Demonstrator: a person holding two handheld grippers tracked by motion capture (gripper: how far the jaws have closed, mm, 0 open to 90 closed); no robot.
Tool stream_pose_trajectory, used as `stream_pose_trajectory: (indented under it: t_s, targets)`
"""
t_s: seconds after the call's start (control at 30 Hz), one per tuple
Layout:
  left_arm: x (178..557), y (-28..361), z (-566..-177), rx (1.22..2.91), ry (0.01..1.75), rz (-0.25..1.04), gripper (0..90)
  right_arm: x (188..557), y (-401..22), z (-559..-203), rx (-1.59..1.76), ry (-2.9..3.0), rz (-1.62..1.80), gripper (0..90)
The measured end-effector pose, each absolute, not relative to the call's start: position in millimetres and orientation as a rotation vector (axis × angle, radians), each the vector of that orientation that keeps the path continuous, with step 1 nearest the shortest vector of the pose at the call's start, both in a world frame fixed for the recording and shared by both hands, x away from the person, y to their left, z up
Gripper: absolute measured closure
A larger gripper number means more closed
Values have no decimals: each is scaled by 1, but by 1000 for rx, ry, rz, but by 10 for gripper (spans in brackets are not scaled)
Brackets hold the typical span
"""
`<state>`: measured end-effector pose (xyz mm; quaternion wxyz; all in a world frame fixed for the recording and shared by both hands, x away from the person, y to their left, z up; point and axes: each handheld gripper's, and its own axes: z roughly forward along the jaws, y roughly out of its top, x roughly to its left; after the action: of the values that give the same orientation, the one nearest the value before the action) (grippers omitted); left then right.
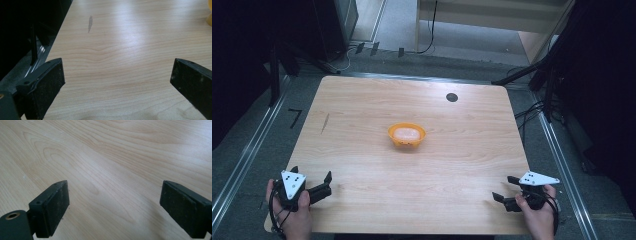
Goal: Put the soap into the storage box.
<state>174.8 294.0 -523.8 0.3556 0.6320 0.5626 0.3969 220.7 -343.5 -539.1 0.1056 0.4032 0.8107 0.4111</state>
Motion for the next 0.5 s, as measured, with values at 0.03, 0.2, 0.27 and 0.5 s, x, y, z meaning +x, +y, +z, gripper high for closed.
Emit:
stream_pose_trajectory:
  t_s: [0.03, 0.2, 0.27, 0.5]
  targets:
    - [175, 294, -524, 1632, 1453, 1026, 0, 219, -346, -540, 1191, 2386, 1221, 87]
    - [175, 294, -524, 1632, 1455, 1029, 0, 215, -354, -542, 1240, 2355, 1225, 0]
    - [175, 294, -524, 1630, 1454, 1028, 0, 214, -356, -543, 1244, 2356, 1209, 0]
    - [175, 294, -524, 1631, 1455, 1026, 0, 207, -364, -546, 1247, 2317, 1261, 0]
